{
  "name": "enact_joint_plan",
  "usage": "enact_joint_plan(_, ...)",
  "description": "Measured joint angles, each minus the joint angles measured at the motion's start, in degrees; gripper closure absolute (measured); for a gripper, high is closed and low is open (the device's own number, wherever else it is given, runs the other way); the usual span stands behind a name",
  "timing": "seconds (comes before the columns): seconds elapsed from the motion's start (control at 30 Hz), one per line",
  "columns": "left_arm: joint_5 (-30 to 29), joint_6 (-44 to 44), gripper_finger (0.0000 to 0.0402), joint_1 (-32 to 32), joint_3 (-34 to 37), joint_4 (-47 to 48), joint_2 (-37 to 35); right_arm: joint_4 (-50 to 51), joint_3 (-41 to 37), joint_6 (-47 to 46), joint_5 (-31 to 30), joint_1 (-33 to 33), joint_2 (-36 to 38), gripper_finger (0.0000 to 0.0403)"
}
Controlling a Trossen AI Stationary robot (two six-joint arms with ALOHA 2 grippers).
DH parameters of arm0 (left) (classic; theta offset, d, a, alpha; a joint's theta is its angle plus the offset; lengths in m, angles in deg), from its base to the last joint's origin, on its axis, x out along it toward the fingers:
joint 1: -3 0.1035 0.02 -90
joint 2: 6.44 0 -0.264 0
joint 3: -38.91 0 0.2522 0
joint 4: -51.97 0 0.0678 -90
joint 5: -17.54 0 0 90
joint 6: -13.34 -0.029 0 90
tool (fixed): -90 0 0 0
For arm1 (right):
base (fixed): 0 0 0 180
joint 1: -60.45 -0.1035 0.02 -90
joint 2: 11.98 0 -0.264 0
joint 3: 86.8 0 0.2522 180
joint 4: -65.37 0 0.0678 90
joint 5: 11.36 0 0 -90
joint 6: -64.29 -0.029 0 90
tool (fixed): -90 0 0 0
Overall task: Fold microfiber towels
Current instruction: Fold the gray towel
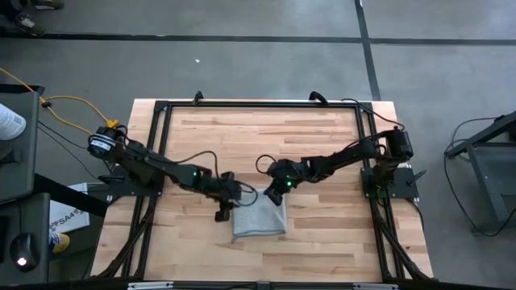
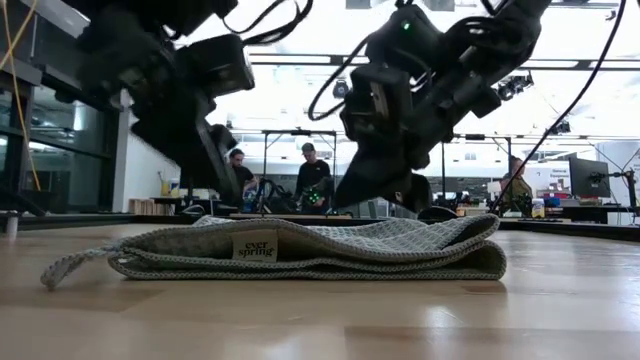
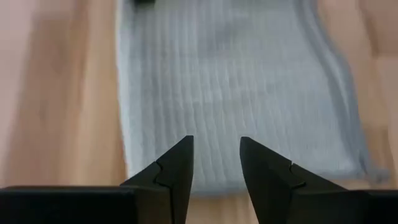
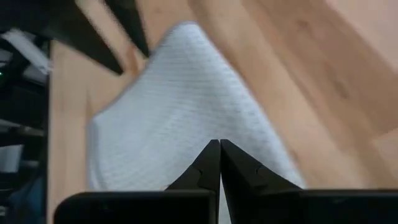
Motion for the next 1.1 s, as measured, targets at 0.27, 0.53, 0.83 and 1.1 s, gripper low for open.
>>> enact_joint_plan(0.27,0.6,-6.7,0.0270,5.8,-0.2,1.0,-0.6,2.3,0.0,3.1,1.6,3.6,1.9,0.0399)
enact_joint_plan(0.53,3.1,-9.5,0.0270,9.7,-0.1,2.6,-2.5,11.2,0.0,7.1,-2.9,6.8,9.5,0.0399)
enact_joint_plan(0.83,3.0,-12.1,0.0270,10.1,-0.2,11.3,-8.8,30.5,0.0,4.6,-10.4,5.4,13.8,0.0399)
enact_joint_plan(1.1,3.1,-12.2,0.0270,10.0,0.2,16.3,-9.3,33.2,0.0,2.7,-10.8,1.8,13.6,0.0399)
